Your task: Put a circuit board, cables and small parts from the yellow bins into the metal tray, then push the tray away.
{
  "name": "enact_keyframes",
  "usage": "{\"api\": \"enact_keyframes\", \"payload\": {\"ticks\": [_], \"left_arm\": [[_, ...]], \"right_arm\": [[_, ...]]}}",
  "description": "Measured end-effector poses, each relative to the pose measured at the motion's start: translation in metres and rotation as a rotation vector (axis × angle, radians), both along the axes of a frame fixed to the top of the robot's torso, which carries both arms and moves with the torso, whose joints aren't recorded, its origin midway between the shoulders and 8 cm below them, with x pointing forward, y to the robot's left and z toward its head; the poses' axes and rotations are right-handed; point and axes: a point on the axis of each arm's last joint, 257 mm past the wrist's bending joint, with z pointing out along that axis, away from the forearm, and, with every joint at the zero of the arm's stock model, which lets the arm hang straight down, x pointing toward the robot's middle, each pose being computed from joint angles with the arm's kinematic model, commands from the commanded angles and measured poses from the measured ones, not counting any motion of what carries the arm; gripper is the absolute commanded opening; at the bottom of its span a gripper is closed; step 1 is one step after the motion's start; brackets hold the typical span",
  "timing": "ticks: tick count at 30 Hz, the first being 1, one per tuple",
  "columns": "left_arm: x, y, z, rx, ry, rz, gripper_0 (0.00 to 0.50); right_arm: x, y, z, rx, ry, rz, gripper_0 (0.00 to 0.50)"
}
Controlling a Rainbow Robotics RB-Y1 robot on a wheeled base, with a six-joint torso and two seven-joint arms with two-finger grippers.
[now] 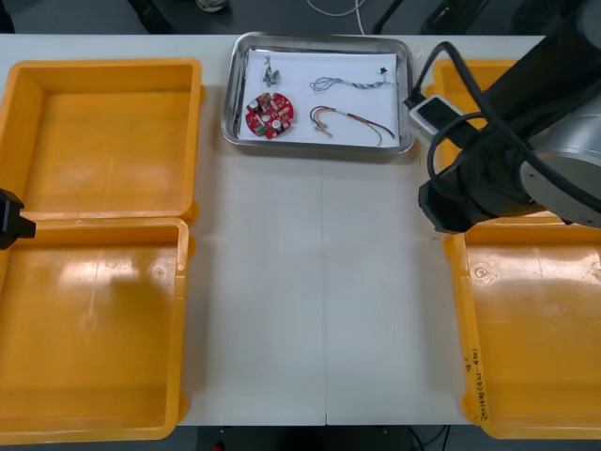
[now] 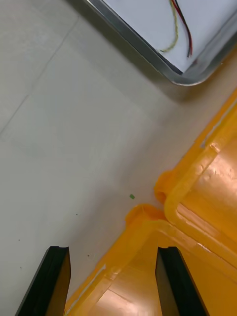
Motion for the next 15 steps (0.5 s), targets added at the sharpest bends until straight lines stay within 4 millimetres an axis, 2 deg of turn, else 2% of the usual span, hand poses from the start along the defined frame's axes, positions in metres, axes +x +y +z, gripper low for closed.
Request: {"api": "enact_keyframes", "payload": {"ticks": [7,15], "left_arm": [[0.000,0.000,0.000,0.000,0.000,0.000,0.500],[0.000,0.000,0.000,0.000,0.000,0.000,0.500]], "right_arm": [[0.001,-0.056,-0.001,0.133,0.005,-0.256,0.500],[0.007,-0.118,0.008,0.179,-0.012,-0.429,0.500]]}}
